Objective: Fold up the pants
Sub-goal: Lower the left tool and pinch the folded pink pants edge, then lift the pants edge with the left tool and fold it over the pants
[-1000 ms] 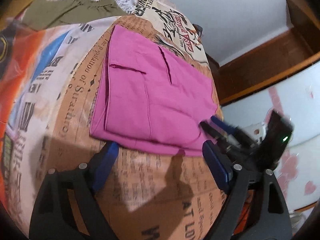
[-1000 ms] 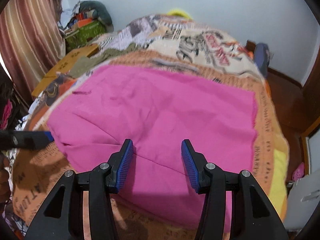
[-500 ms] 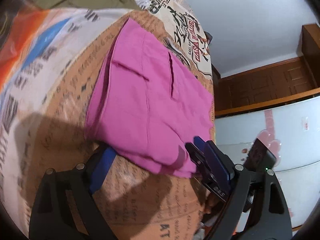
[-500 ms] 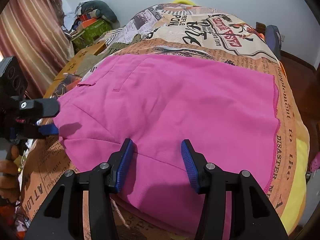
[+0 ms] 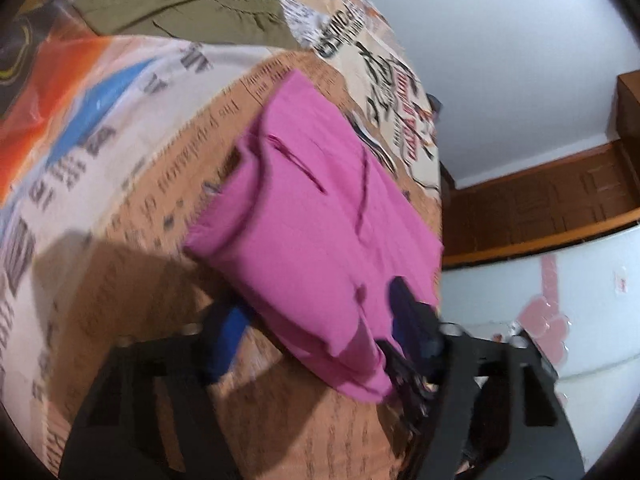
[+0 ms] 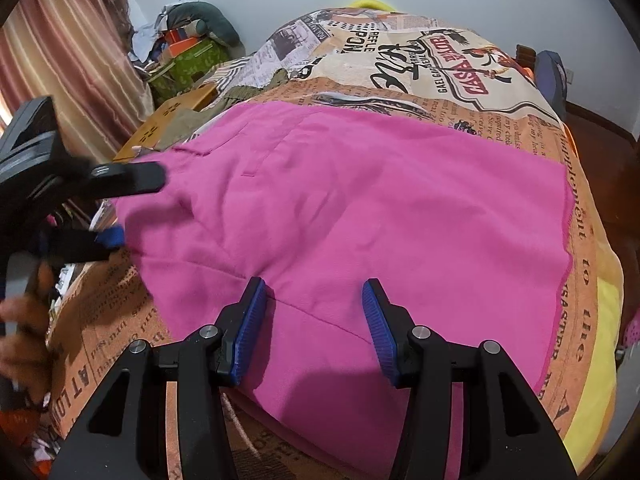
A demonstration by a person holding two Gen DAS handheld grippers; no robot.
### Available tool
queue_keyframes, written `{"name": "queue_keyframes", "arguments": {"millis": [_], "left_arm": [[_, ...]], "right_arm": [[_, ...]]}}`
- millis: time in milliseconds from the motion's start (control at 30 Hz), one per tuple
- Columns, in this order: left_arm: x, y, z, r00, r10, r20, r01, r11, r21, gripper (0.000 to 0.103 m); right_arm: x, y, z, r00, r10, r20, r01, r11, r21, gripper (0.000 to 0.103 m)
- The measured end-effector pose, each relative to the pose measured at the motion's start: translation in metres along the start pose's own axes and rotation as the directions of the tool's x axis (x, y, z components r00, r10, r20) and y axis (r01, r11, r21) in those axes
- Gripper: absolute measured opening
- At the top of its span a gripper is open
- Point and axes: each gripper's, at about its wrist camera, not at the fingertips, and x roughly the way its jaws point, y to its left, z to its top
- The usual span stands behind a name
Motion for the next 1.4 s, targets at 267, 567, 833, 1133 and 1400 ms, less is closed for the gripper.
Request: {"name": "queue_keyframes", "arguments": {"millis": [267, 567, 833, 1133, 1400], "left_arm": [[0.011, -0.009, 0.010, 0.996, 0.085, -0.003, -0.084, 0.990, 0.109, 0.029], [-0.035, -0.012, -0.022, 0.965, 0.212, 0.153, -0.247, 0.928, 0.277, 0.027], [-0.104, -0.007, -0.046, 0.886, 0.290, 0.360, -0.426, 0.818, 0.388, 0.027], [-0.118, -0.032, -0.066, 0.830, 0.304, 0.469, -0.537, 0.662, 0.522, 0.027], [-0.105, -0.073, -0.074, 0.836, 0.258, 0.484, -0.531, 0.600, 0.598, 0.027]], "right_arm": [[0.000, 0.001, 0.001, 1.000, -0.010, -0.002, 0.010, 1.000, -0.006, 0.046], [-0.014, 0.029, 0.009, 1.000, -0.011, 0.003, 0.012, 0.999, -0.036, 0.046], [-0.001, 0.098, 0.006, 0.996, 0.066, -0.065, -0.077, 0.980, -0.181, 0.046], [-0.007, 0.100, -0.004, 0.994, 0.091, -0.057, -0.099, 0.981, -0.165, 0.047], [-0.042, 0.045, -0.033, 1.000, -0.017, 0.004, 0.017, 1.000, -0.018, 0.047]]}}
